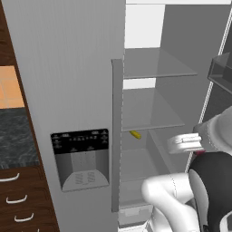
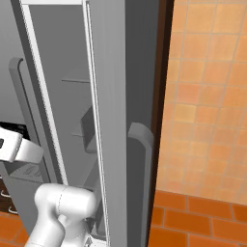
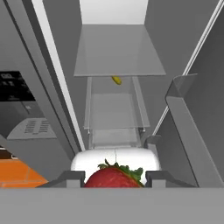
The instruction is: Take the strawberry from the fridge and place it on top of the pancake, located on the dining counter.
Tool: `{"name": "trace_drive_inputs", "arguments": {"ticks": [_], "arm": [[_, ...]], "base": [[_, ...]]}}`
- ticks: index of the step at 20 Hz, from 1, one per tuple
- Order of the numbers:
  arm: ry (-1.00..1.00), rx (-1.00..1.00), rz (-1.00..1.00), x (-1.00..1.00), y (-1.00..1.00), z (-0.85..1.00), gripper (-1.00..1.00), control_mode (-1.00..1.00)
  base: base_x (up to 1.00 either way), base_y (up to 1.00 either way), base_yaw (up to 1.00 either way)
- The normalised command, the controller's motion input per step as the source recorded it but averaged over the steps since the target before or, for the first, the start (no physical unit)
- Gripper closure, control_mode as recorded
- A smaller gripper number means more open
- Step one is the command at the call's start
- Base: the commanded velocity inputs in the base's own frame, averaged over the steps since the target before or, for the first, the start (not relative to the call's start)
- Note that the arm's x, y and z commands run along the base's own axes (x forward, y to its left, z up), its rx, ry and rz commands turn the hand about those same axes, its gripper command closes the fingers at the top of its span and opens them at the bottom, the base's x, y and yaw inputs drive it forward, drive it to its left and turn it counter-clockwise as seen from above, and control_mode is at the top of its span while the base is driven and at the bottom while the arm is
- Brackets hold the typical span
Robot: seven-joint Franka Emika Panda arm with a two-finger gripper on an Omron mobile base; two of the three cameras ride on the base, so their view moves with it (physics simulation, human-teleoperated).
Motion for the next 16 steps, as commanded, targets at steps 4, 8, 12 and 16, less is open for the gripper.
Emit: {"name": "trace_drive_inputs", "arguments": {"ticks": [4,8,12,16], "arm": [[0.00,0.00,0.00,0.00,0.00,0.00,1.00,-1.00],[0.00,0.00,0.00,-0.02,0.02,0.00,1.00,-1.00],[0.00,0.00,0.00,-0.07,0.06,0.00,1.00,1.00],[0.00,0.00,0.00,0.00,0.00,0.00,1.00,1.00]], "base": [[0.00,0.00,0.00],[0.00,0.00,0.00],[-0.40,0.31,0.00],[-0.43,0.62,-0.03]]}}
